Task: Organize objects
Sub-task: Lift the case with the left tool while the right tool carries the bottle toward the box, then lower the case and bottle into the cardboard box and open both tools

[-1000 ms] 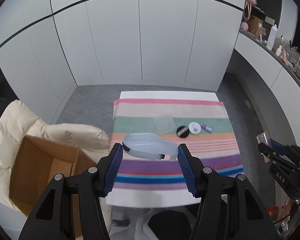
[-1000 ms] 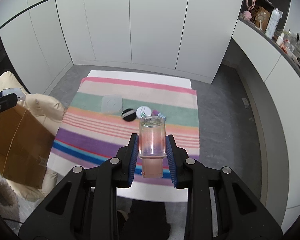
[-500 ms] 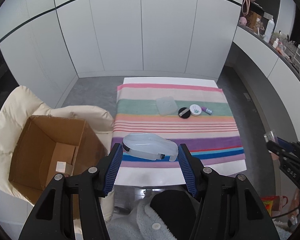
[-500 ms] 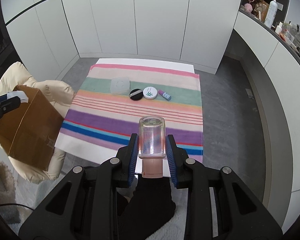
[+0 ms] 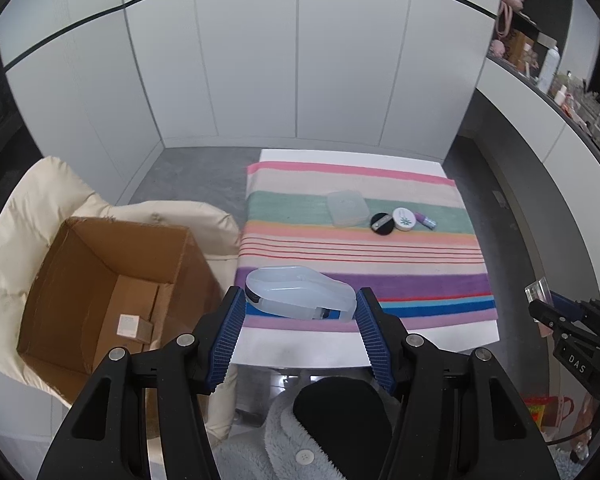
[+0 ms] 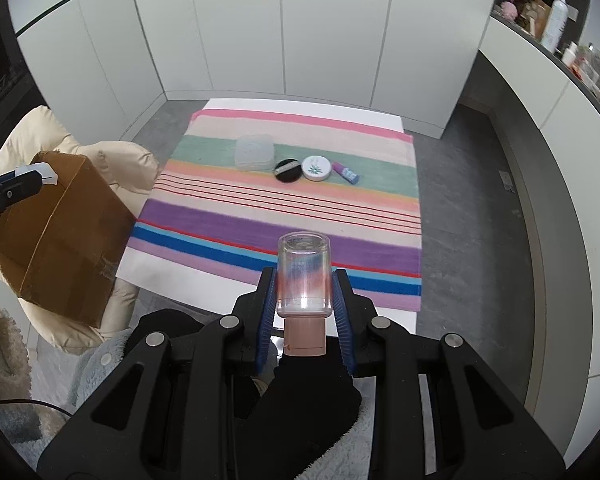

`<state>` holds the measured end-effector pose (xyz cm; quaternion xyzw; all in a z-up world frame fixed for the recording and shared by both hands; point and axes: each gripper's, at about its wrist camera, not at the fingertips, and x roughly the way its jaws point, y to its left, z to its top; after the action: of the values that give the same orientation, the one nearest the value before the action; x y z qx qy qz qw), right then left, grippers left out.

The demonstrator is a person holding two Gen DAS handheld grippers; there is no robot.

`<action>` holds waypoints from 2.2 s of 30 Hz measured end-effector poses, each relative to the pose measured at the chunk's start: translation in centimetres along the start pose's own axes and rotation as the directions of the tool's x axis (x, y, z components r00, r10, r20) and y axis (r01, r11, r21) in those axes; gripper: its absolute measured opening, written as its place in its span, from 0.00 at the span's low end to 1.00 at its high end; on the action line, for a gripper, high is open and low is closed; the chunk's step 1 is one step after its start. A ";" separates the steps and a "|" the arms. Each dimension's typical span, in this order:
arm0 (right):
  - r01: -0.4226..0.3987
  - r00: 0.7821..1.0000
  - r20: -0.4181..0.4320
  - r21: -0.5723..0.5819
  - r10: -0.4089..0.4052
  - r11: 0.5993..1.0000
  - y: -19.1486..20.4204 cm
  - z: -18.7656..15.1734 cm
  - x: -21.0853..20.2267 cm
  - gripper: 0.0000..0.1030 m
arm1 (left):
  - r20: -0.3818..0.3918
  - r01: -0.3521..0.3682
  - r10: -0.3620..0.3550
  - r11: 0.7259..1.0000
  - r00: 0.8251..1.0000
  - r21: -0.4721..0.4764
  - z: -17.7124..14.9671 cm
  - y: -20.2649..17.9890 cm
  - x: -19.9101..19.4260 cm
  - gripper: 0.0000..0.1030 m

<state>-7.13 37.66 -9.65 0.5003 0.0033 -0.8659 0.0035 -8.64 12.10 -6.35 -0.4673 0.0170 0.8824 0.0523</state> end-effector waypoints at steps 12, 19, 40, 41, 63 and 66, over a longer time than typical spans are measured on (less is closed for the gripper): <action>-0.094 0.995 0.010 -0.158 0.097 0.983 9.2 1.5 0.7 0.28 | 0.000 -0.094 0.094 0.986 0.996 -0.136 -2.6 7.8 -1.9 0.56; -0.163 0.986 0.000 -0.277 0.169 0.947 16.4 1.6 0.7 0.28 | -0.011 -0.153 0.154 0.961 0.988 -0.229 -5.2 13.3 -3.5 0.56; -0.292 0.950 -0.074 -0.544 0.302 0.787 34.0 -0.4 1.1 0.28 | -0.071 -0.276 0.270 0.878 0.960 -0.392 -10.0 24.6 -4.7 0.56; -0.293 0.950 -0.076 -0.545 0.302 0.785 34.3 -0.5 1.4 0.28 | -0.079 -0.276 0.267 0.876 0.960 -0.395 -10.0 24.8 -4.3 0.56; -0.368 0.927 -0.145 -0.541 0.347 0.756 42.1 4.5 9.1 0.28 | -0.234 -0.410 0.340 0.812 0.911 -0.416 -9.0 30.1 3.4 0.57; -0.366 0.928 -0.150 -0.548 0.343 0.752 43.1 4.9 9.8 0.28 | -0.234 -0.413 0.344 0.814 0.909 -0.409 -8.3 30.6 4.0 0.57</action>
<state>-15.89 -5.54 -15.81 0.4850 0.1652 -0.7987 0.3155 -7.33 -18.66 -14.94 -0.5182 -0.0908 0.8171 -0.2356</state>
